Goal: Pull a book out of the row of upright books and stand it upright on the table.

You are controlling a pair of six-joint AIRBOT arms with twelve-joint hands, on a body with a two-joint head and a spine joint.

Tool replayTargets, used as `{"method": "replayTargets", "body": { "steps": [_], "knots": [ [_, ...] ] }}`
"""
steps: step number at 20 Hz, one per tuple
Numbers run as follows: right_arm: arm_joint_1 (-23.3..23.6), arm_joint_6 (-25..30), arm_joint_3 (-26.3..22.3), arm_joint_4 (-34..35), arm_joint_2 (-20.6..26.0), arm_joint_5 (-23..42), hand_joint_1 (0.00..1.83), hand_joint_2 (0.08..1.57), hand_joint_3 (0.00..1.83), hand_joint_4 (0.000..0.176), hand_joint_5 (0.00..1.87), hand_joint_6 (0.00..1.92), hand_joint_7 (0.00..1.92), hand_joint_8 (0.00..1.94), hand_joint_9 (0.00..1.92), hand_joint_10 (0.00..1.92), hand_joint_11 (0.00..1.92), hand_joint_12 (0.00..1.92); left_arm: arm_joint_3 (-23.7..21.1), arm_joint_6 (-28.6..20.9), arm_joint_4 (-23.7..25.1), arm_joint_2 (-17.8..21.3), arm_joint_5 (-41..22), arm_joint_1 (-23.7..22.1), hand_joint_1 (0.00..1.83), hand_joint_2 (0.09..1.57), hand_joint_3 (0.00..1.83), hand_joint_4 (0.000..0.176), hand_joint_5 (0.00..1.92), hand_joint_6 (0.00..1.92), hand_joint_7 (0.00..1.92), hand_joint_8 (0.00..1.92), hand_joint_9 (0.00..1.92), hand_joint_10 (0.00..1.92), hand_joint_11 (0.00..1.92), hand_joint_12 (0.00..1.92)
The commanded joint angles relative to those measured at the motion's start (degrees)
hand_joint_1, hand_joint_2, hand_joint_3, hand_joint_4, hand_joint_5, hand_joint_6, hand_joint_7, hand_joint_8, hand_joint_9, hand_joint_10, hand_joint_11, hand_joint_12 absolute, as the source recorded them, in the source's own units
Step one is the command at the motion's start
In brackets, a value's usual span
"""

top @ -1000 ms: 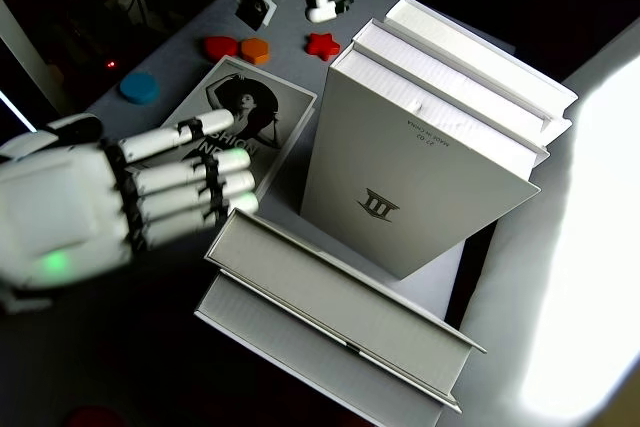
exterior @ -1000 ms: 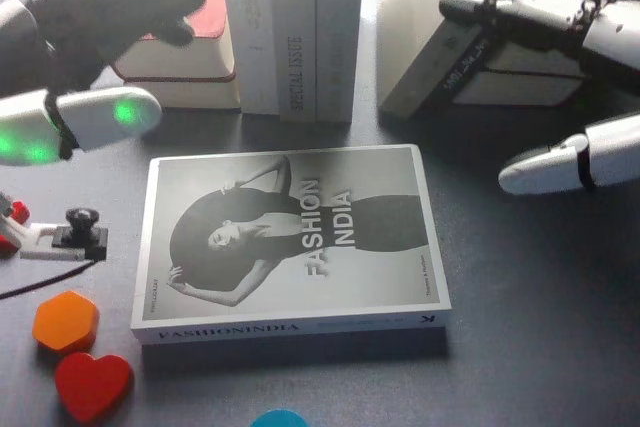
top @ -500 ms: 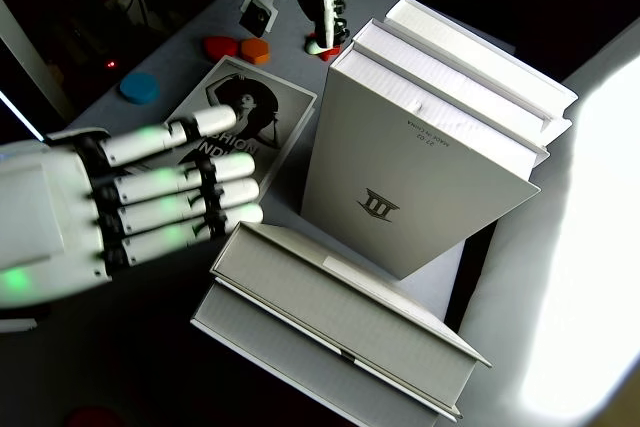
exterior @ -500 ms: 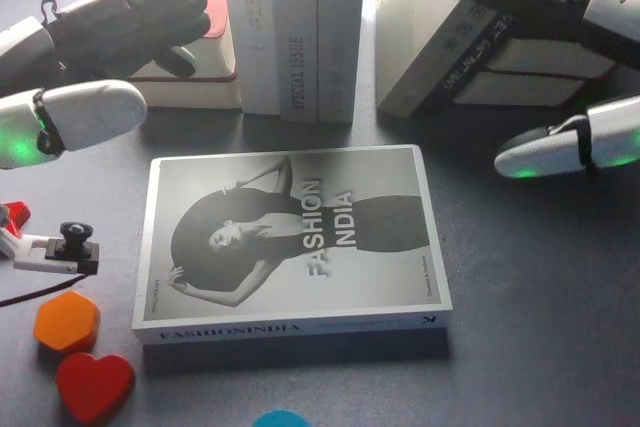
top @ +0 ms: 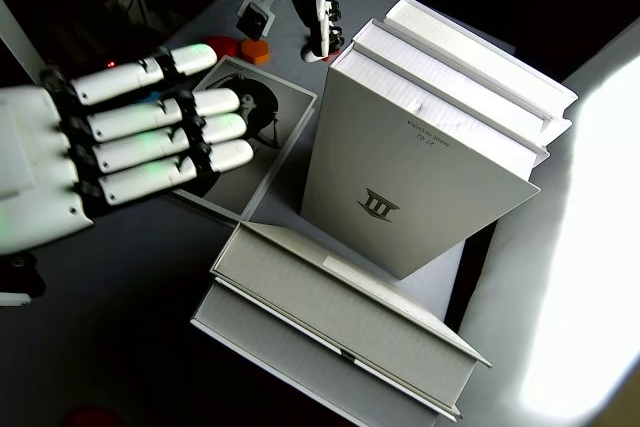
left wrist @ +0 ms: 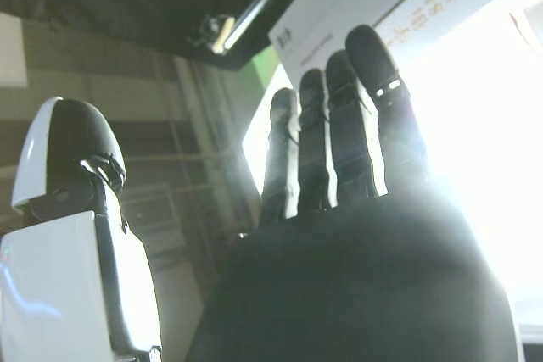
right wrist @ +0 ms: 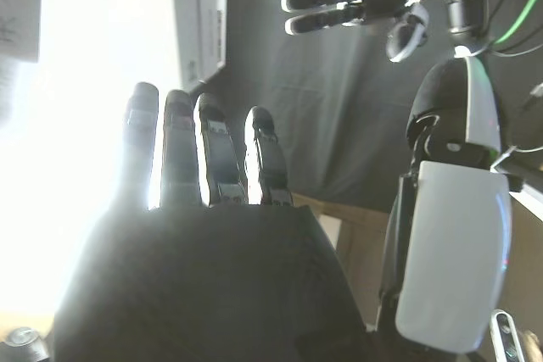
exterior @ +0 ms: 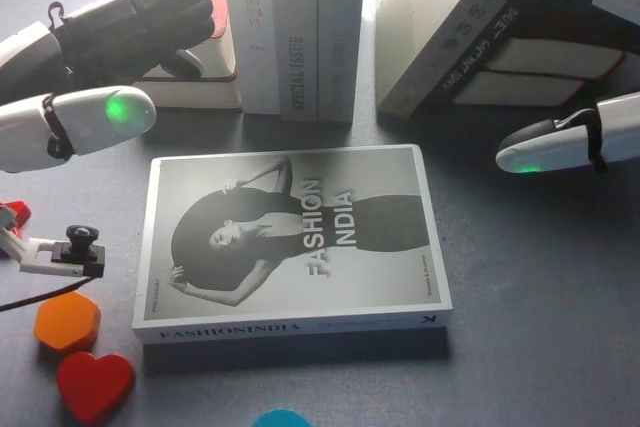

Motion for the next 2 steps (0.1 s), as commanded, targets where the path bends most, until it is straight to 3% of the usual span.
{"method": "replayTargets", "body": {
  "steps": [1, 2],
  "knots": [
    [1.1, 0.1, 0.0, 2.6, 0.0, 6.2, 0.66, 0.86, 0.00, 0.171, 0.01, 0.00, 0.00, 0.00, 0.00, 0.00, 0.00, 0.00, 0.1, -0.6, -2.2, 0.0, -6.9, -0.8, 0.73, 0.99, 0.00, 0.000, 0.27, 0.00, 0.28, 0.01, 0.28, 0.01, 0.00, 1.36],
    [1.1, 0.1, 0.0, 2.6, 0.0, 6.2, 0.66, 0.87, 0.00, 0.175, 0.00, 0.00, 0.00, 0.00, 0.00, 0.00, 0.00, 0.00, 0.1, -0.6, -2.1, 0.0, -6.8, -1.0, 0.73, 1.00, 0.00, 0.000, 0.27, 0.00, 0.28, 0.00, 0.30, 0.01, 0.00, 1.42]
  ]
}}
